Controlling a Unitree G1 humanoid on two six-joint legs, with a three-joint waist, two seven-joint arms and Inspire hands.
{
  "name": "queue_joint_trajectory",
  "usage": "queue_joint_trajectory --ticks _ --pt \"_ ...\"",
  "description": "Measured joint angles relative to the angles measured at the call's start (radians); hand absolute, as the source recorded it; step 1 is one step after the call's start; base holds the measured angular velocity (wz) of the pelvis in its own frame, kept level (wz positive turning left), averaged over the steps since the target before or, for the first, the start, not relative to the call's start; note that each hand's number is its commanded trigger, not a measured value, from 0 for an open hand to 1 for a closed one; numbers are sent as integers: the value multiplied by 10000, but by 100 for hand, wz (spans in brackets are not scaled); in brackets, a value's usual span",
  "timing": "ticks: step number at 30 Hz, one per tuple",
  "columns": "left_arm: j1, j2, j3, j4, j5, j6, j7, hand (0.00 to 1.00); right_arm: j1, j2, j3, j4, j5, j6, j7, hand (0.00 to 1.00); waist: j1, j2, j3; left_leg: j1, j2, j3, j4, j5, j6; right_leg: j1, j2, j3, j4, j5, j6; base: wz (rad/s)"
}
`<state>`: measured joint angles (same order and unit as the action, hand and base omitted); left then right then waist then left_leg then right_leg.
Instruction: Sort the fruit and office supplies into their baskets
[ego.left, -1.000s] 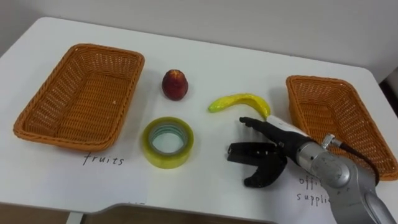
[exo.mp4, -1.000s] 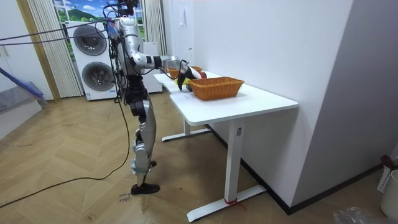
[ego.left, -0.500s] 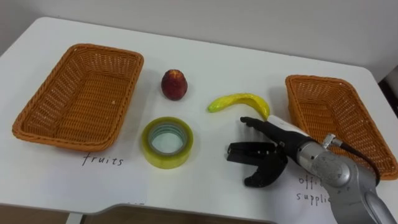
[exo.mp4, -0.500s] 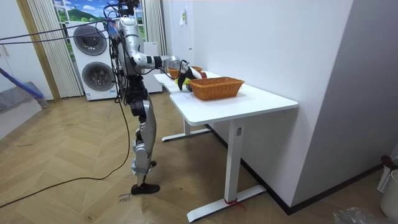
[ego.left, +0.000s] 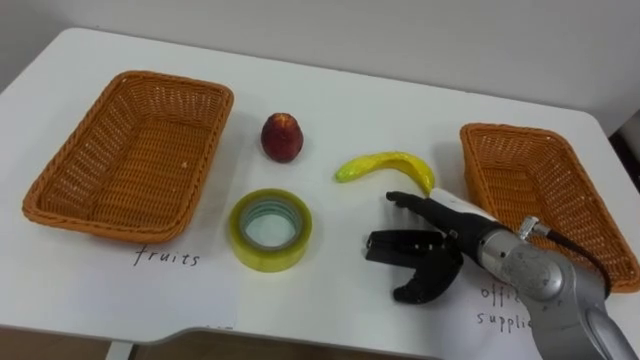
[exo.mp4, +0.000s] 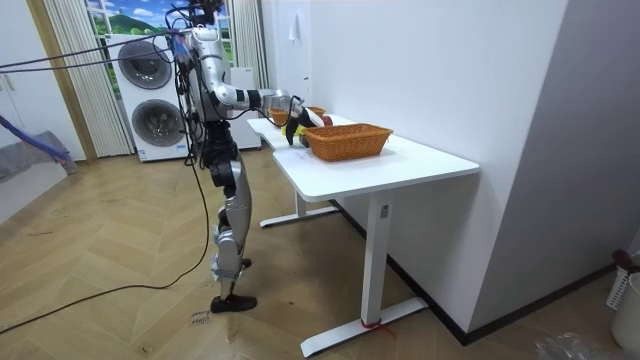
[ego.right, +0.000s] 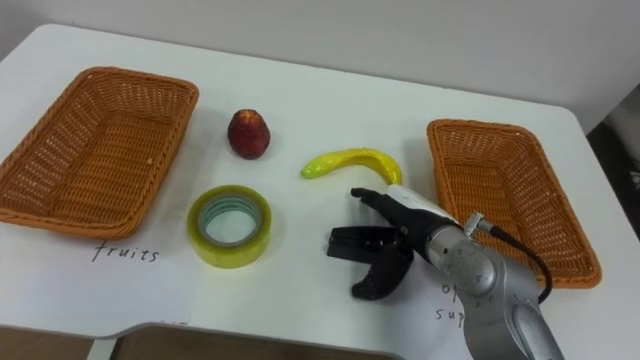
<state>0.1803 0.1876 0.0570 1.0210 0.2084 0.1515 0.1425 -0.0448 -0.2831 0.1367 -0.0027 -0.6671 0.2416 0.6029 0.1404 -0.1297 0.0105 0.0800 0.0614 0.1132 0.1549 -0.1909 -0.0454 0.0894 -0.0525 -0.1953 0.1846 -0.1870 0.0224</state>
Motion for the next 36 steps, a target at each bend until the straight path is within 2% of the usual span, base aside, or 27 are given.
queue_joint_trajectory --ticks 9,15,18,19,21,22,23,36 --pt "-99 -19 -6 -344 -6 0 -65 0 -445 -1 35 766 24 -8 120 0 71 3 -14 15 4 -24 62 2 2 61 1 -22 7 39 -23 0" --pt "-123 -10 96 -340 -4 25 -75 0 -547 0 63 1030 24 -8 135 0 140 -88 -79 11 10 -24 101 2 2 17 4 -28 11 57 -29 0" --pt "-146 -10 124 -281 -4 26 -75 0 -563 0 56 1125 20 -4 125 0 180 -94 -82 39 11 -27 112 3 4 113 5 -47 -1 94 -22 0" --pt "-148 -11 178 -252 -4 26 -74 0 -573 0 58 1171 20 -5 117 51 194 -98 -80 57 11 -31 111 2 5 134 4 -54 -1 97 -20 0" --pt "-154 -10 183 -193 -5 26 -68 0 -623 0 57 1271 20 -5 113 78 226 -98 -79 75 10 -31 114 2 5 151 4 -57 -2 103 -19 0" --pt "-151 -11 184 -188 -4 30 -68 0 -644 0 51 1333 20 -5 111 85 246 -101 -78 87 11 -37 112 3 6 164 3 -67 -1 103 -19 0" --pt "-150 -12 184 -188 -4 32 -68 0 -665 0 48 1380 18 -5 100 100 264 -102 -77 98 11 -41 112 4 7 174 3 -73 0 103 -20 0" --pt "-166 -11 182 -159 -6 102 -59 0 -1279 -82 49 1987 -709 1 -781 100 327 -121 -68 107 3 -139 91 2 14 288 3 -311 -166 111 -12 1"
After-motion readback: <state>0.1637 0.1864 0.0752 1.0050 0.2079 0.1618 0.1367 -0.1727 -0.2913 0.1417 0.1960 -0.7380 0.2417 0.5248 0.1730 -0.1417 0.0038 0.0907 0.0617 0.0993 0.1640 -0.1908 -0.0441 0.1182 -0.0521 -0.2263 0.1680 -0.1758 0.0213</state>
